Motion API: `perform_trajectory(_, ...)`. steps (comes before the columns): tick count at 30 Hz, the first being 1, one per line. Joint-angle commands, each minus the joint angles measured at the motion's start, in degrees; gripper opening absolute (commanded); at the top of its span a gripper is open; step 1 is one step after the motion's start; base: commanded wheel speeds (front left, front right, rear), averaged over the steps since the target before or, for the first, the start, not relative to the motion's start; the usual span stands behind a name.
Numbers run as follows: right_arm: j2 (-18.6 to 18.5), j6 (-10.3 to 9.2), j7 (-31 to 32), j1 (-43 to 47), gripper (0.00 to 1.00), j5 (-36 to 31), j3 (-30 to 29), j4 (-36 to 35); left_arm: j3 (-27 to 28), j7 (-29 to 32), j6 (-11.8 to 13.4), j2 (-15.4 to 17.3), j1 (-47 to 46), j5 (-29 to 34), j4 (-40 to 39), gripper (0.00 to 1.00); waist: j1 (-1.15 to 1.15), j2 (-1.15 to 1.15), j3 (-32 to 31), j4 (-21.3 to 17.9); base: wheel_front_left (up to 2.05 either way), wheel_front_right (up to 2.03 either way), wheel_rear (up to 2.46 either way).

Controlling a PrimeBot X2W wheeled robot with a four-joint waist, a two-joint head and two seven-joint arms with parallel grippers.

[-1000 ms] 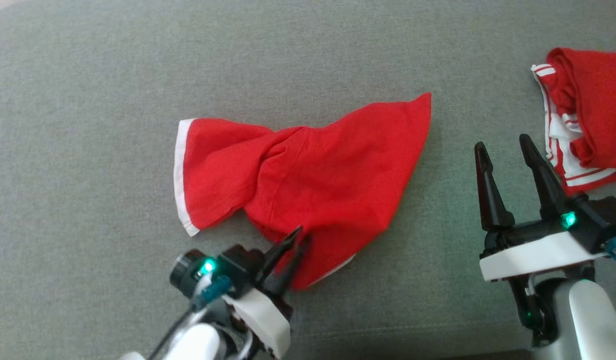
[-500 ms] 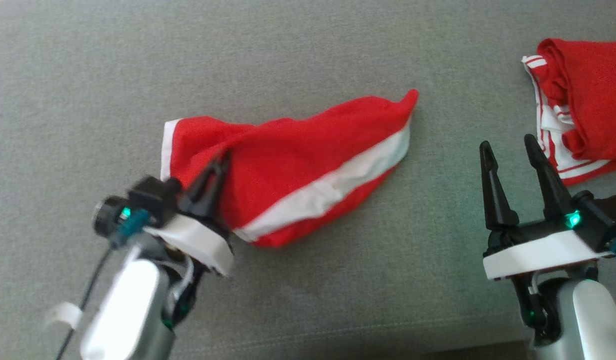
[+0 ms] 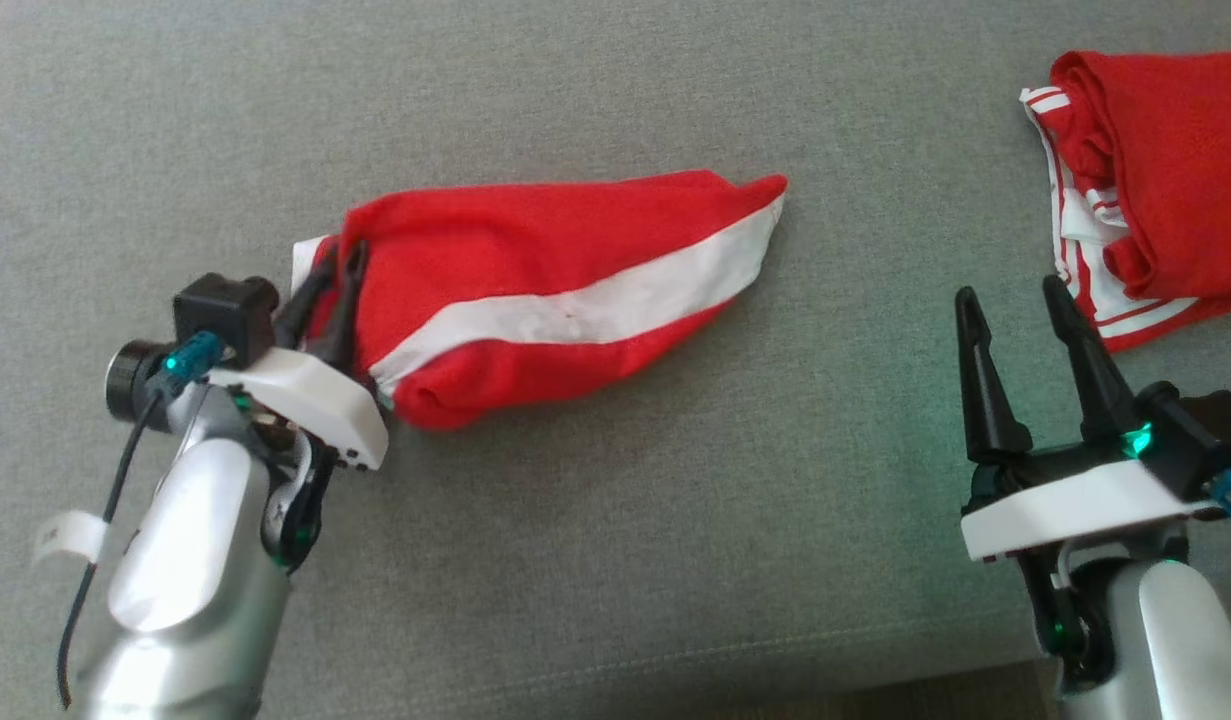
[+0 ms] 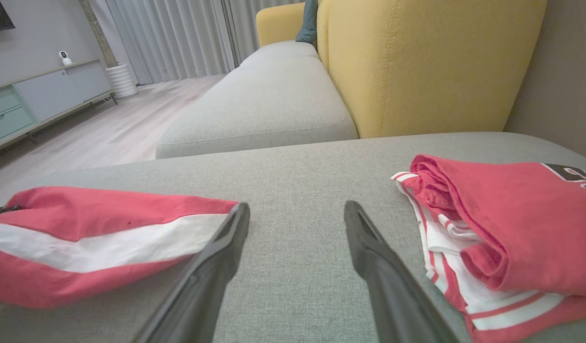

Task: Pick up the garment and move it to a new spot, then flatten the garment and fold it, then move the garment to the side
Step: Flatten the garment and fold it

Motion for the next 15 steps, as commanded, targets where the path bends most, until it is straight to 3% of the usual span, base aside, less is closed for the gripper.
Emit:
perform_trajectory(1,0.1,-0.05,0.2,-1.2,1.00,0.5,1.2,-1.6,2.6,-1.6,-0.2,1.1,-2.2,-0.6,-0.6,1.00,0.00,0.00,-0.1,0.0,0.00,0.00,0.00)
perform_trajectory(8,0.2,-0.05,0.5,-0.8,1.00,0.3,1.1,-1.5,3.9,-5.5,1.1,-1.1,0.2,-2.2,-1.2,1.00,0.00,0.00,-1.2,0.8,0.00,0.00,0.00)
perform_trajectory(15,-0.2,-0.05,1.2,-0.6,1.00,-0.6,1.5,-2.0,7.1,-6.7,5.4,-2.4,6.6,-2.3,-9.4,1.00,0.00,0.00,-3.1,2.2,0.00,0.00,0.00)
